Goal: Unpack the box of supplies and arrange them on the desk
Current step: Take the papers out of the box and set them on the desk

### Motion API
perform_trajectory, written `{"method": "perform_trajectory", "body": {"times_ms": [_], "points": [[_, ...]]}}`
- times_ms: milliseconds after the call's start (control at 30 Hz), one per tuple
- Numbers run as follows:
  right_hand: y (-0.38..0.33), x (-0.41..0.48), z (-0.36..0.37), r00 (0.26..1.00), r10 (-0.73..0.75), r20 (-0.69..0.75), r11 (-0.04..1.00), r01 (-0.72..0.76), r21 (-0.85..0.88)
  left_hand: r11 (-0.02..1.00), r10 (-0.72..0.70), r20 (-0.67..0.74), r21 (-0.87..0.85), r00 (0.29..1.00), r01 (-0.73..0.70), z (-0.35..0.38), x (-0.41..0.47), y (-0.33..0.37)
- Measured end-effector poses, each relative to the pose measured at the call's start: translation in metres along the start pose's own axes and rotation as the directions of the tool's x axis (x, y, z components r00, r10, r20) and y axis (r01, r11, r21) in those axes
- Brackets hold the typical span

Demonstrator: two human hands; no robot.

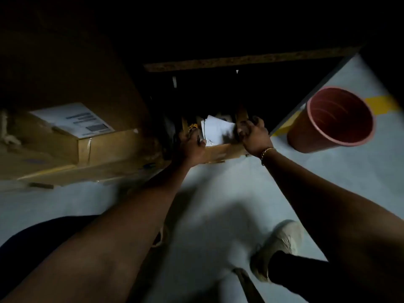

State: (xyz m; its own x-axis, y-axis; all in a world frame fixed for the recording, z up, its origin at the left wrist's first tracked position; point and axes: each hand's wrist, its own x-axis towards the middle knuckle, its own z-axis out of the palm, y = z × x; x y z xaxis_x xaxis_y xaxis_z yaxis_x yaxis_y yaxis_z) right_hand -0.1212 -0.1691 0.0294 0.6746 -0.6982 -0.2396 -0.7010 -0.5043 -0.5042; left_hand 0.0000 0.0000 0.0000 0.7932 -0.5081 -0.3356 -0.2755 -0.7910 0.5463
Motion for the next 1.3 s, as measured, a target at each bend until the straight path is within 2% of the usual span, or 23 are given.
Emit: {"method": "perform_trajectory", "body": {"times_ms": [67,133,200,367,567,700,933,1133,1300], "points": [[0.004,0.018,0.001,0.993,0.045,0.109,0.998,-0.041,-0.044,0.997,-0.025,-0.008,0.068,1.0,0.025,0.007,0.016,-0.004],[0.016,0.03,0.008,0.969,0.118,0.218,0.992,-0.103,-0.079,0.994,-0.068,0.046,0.083,0.997,0.064,0.015,0.027,-0.01],[0.022,0.035,0.016,0.954,0.165,0.25,0.986,-0.153,-0.069,0.995,-0.074,0.07,0.071,0.995,0.069,0.02,0.038,-0.015],[0.023,0.029,0.015,0.936,0.295,0.194,0.947,-0.313,0.072,0.994,-0.015,0.042,0.106,0.999,0.01,0.014,0.036,-0.021],[0.032,-0.027,0.016,0.941,0.282,0.185,0.949,-0.303,0.092,0.992,-0.035,0.111,0.122,0.993,0.021,0.018,-0.026,-0.034],[0.042,-0.075,0.021,0.938,0.295,0.181,0.948,-0.311,0.069,0.964,-0.113,0.164,0.259,0.98,0.068,0.027,-0.064,-0.05],[0.066,-0.142,0.041,0.902,0.385,0.194,0.912,-0.405,0.072,0.929,-0.134,0.24,0.369,0.962,0.037,0.026,-0.131,-0.06],[0.075,-0.158,0.057,0.888,0.425,0.174,0.891,-0.444,0.092,0.898,-0.117,0.309,0.438,0.944,-0.032,0.029,-0.14,-0.067],[0.087,-0.168,0.067,0.884,0.419,0.209,0.897,-0.439,0.059,0.862,-0.141,0.415,0.498,0.899,-0.095,0.03,-0.136,-0.067]]}}
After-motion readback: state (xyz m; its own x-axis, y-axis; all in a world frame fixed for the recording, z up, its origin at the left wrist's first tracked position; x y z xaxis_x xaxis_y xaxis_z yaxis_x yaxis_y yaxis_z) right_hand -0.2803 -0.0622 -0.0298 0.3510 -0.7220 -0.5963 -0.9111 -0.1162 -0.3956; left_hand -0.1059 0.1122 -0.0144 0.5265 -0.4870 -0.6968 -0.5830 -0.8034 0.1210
